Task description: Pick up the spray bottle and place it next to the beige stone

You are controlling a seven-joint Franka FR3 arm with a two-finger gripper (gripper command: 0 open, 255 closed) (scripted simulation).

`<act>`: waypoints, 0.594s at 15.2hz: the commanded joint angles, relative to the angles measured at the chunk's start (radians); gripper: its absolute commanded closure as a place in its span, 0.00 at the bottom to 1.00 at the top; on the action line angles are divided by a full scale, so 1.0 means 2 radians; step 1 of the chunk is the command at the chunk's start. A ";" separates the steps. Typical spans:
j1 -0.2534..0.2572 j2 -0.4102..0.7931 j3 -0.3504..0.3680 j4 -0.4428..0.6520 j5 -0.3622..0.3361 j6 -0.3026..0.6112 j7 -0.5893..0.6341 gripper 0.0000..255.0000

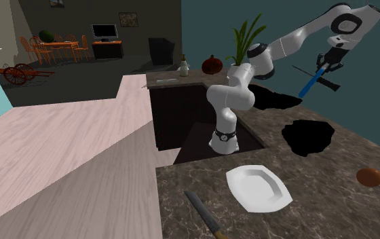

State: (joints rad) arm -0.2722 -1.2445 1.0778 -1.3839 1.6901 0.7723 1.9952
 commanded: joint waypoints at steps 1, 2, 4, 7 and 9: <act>0.007 -0.010 0.002 -0.015 0.000 0.004 -0.008 1.00; 0.010 -0.015 0.003 -0.022 0.000 0.006 -0.011 1.00; 0.016 -0.024 0.005 -0.036 0.000 0.010 -0.018 1.00; 0.024 -0.038 0.009 -0.056 0.001 0.017 -0.028 1.00; 0.030 -0.047 0.013 -0.069 0.002 0.021 -0.034 1.00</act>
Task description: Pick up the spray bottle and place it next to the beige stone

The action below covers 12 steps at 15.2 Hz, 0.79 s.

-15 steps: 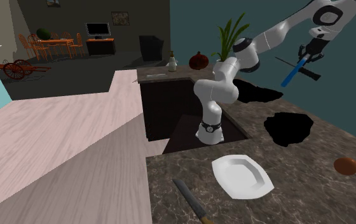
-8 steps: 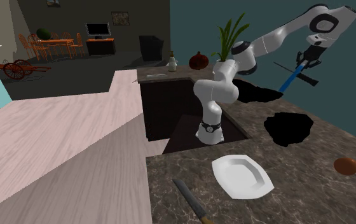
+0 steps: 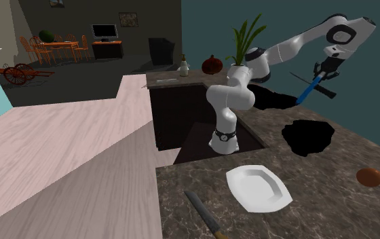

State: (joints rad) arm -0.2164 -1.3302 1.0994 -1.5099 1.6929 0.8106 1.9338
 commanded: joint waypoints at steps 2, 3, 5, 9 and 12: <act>0.007 -0.013 0.005 -0.018 0.002 0.007 -0.009 1.00; 0.010 -0.017 0.007 -0.024 0.003 0.009 -0.012 1.00; 0.015 -0.026 0.012 -0.035 0.005 0.014 -0.017 1.00; 0.024 -0.042 0.021 -0.056 0.009 0.024 -0.027 1.00; 0.031 -0.053 0.029 -0.071 0.014 0.031 -0.033 1.00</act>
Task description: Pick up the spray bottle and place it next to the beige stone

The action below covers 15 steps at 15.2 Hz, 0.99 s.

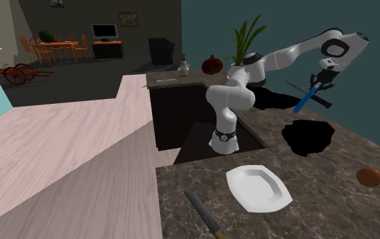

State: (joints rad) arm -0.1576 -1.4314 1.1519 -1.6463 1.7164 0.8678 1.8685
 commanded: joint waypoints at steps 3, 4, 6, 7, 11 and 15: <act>0.007 -0.014 0.011 -0.016 0.007 0.010 -0.007 1.00; 0.009 -0.018 0.014 -0.020 0.009 0.013 -0.009 1.00; 0.013 -0.025 0.020 -0.028 0.012 0.018 -0.012 1.00; 0.015 -0.028 0.023 -0.032 0.014 0.021 -0.014 1.00; 0.023 -0.042 0.036 -0.047 0.023 0.032 -0.020 1.00; 0.030 -0.057 0.051 -0.061 0.033 0.044 -0.026 1.00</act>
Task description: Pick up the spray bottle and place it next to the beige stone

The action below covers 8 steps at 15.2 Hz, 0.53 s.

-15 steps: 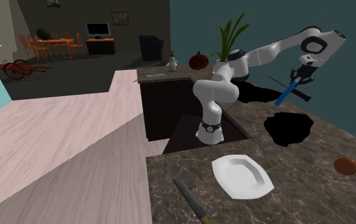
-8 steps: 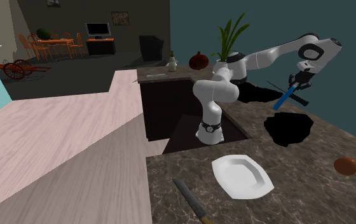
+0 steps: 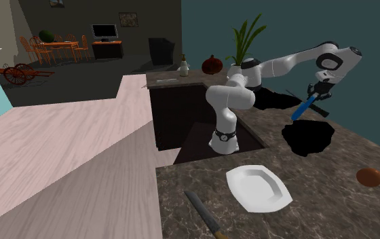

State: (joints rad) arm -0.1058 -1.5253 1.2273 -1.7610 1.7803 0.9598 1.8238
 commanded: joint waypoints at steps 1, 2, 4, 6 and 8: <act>0.004 -0.009 0.013 -0.004 0.001 -0.002 -0.004 1.00; 0.005 -0.008 0.014 -0.004 -0.001 -0.001 -0.004 1.00; 0.005 -0.007 0.014 -0.004 -0.001 0.000 -0.004 1.00; 0.005 -0.006 0.015 -0.004 -0.003 0.001 -0.004 1.00; 0.006 -0.003 0.017 -0.003 -0.005 0.004 -0.005 1.00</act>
State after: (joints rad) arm -0.0976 -1.5213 1.2372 -1.7732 1.7776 0.9918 1.8139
